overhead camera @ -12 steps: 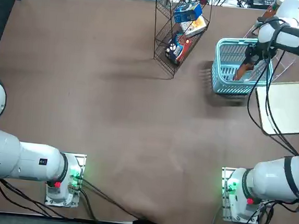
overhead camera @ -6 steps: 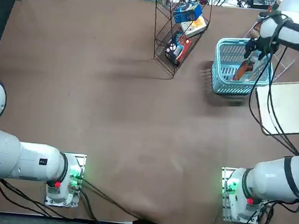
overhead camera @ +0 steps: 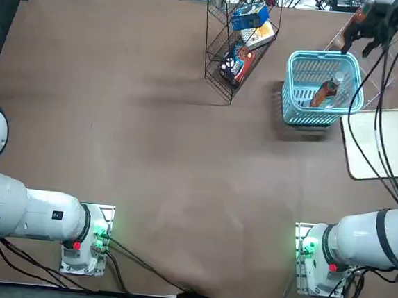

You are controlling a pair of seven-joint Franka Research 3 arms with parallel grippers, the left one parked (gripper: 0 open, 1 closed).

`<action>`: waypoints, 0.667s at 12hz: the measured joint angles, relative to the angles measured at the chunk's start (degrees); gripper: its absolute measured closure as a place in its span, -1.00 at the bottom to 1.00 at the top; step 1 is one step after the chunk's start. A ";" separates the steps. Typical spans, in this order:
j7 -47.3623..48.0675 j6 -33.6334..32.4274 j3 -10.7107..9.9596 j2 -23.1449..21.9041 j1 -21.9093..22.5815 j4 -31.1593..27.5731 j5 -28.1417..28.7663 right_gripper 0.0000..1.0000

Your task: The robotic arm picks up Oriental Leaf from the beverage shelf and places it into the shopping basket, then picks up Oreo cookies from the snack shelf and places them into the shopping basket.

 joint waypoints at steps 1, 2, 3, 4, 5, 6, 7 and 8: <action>0.00 -1.68 0.00 -1.05 0.01 1.15 0.00 -1.00; 0.00 -2.97 0.00 -2.22 0.01 1.80 0.00 -1.00; -0.04 -3.74 0.01 -3.39 0.05 2.03 0.00 -1.00; -0.10 -4.10 0.03 -4.43 0.18 2.05 0.00 -1.00; -0.24 -4.18 0.07 -5.29 0.44 2.08 0.00 -1.00; -0.49 -4.31 0.10 -5.90 0.86 2.17 0.00 -1.00; -0.93 -5.06 0.18 -6.28 1.31 2.47 0.01 -1.00; -1.88 -6.13 0.23 -6.45 1.88 2.95 0.04 -1.00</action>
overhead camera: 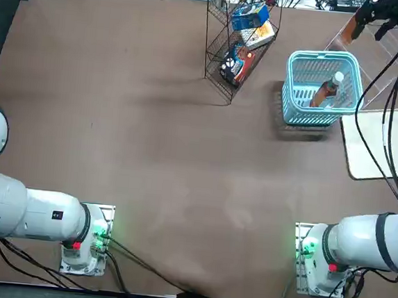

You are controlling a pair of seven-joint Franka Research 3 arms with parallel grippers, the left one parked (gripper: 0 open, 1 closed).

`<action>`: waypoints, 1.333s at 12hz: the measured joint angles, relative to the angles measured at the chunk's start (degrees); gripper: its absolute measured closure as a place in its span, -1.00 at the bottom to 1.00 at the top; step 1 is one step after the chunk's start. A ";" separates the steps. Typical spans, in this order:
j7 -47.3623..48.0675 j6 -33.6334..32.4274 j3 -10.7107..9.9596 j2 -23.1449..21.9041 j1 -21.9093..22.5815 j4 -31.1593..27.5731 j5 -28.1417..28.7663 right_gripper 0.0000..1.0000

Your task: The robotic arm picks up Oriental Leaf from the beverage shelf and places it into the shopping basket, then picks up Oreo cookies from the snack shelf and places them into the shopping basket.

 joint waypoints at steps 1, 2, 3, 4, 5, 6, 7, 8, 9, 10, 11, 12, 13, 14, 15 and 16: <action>-1.58 -0.73 0.03 -0.02 0.83 0.53 0.06 -1.00; -2.95 -0.90 0.06 -0.02 1.96 0.88 0.22 -1.00; -3.74 -0.87 0.09 -0.01 3.20 1.07 0.98 -1.00; -4.15 -0.57 0.15 0.02 4.43 1.17 2.25 -1.00; -5.30 0.33 0.23 0.07 5.55 1.17 3.46 -1.00; -7.28 1.68 0.28 0.15 6.68 1.18 4.45 -1.00; -9.65 3.30 0.32 0.27 7.70 1.17 5.12 -1.00; -12.24 5.02 0.34 0.44 8.68 1.17 5.72 -1.00; -16.47 8.32 0.35 0.86 10.25 1.10 7.83 -1.00; -18.58 10.19 0.35 1.06 10.69 0.91 8.94 -1.00; -21.21 12.25 0.35 1.24 10.90 0.56 10.06 -1.00; -23.98 14.32 0.34 1.43 10.94 0.07 11.52 -1.00; -26.86 16.44 0.28 1.59 10.94 -0.66 13.28 -1.00; -29.90 18.71 0.21 1.68 10.93 -1.63 15.04 -1.00; -33.16 21.28 0.16 1.72 10.93 -2.76 16.91 -1.00; -36.59 24.06 0.13 1.78 10.93 -3.99 19.34 -1.00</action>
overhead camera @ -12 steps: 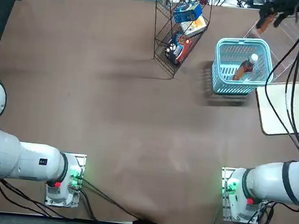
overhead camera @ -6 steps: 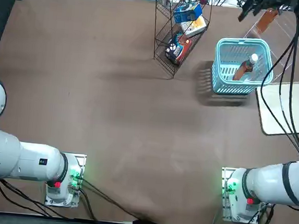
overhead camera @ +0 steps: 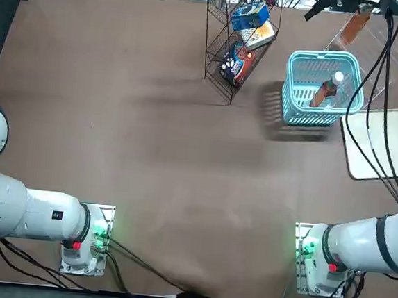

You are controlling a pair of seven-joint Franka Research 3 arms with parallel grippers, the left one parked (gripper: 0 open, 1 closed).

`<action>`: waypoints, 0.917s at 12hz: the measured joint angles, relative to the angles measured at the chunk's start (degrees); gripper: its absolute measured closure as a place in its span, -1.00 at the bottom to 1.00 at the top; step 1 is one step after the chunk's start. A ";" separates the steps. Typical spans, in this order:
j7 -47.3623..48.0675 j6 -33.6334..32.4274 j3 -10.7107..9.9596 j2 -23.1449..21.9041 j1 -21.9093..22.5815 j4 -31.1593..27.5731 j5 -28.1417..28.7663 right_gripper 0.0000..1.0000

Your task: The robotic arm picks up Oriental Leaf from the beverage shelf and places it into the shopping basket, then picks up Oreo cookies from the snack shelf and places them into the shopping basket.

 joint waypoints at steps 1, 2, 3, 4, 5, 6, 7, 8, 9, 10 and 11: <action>-3.54 2.70 -0.01 0.11 0.00 -1.33 2.69 -1.00; -7.00 5.17 -0.01 0.31 0.05 -2.58 5.29 -1.00; -10.74 7.45 0.00 0.57 0.16 -3.76 7.86 -1.00; -14.44 9.43 0.00 0.94 0.32 -4.69 10.44 -1.00; -17.92 10.81 0.00 1.42 0.53 -5.31 13.03 -1.00; -21.29 11.79 0.01 2.09 0.81 -5.67 15.66 -1.00; -24.94 12.70 0.01 2.86 1.09 -5.85 18.58 -1.00; -28.74 13.46 0.01 3.77 1.30 -5.96 21.84 -1.00; -32.72 14.07 0.01 4.70 1.49 -5.99 25.30 -1.00; -36.79 14.79 0.01 5.73 1.72 -6.01 28.99 -1.00; -39.95 15.37 0.01 6.74 1.91 -6.05 32.05 -1.00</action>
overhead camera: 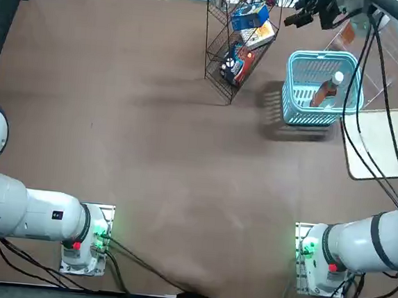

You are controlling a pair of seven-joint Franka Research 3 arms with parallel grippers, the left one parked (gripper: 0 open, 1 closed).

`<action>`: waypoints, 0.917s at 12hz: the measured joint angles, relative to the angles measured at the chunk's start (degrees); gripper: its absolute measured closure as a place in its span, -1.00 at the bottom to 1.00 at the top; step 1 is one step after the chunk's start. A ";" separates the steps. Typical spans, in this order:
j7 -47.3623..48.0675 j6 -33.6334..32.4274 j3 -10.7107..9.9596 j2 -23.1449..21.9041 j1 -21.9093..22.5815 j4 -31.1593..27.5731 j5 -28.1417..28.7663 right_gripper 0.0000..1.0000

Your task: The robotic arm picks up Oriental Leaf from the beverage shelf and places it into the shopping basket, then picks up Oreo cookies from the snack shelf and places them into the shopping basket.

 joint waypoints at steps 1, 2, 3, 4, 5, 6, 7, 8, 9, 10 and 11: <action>-2.45 0.60 -0.01 0.98 0.21 -0.01 2.51 -1.00; -5.69 2.60 -0.01 2.76 1.03 -0.02 5.88 -1.00; -6.53 3.98 0.00 3.50 1.74 -0.01 6.98 -1.00; -7.14 5.60 -0.01 4.20 2.64 0.00 8.09 -1.00; -7.48 7.29 0.01 4.83 3.68 0.01 9.23 -1.00; -7.55 8.76 0.02 5.42 4.75 0.01 10.01 -1.00; -7.55 10.04 0.02 5.93 5.72 0.02 10.40 -1.00; -7.54 10.79 0.03 6.32 6.38 0.05 10.61 -1.00; -7.54 11.06 0.02 6.61 6.69 0.09 10.69 -1.00; -7.54 11.11 0.01 6.74 6.75 0.10 10.70 -1.00; -7.54 11.12 0.00 6.76 6.76 0.10 10.71 -1.00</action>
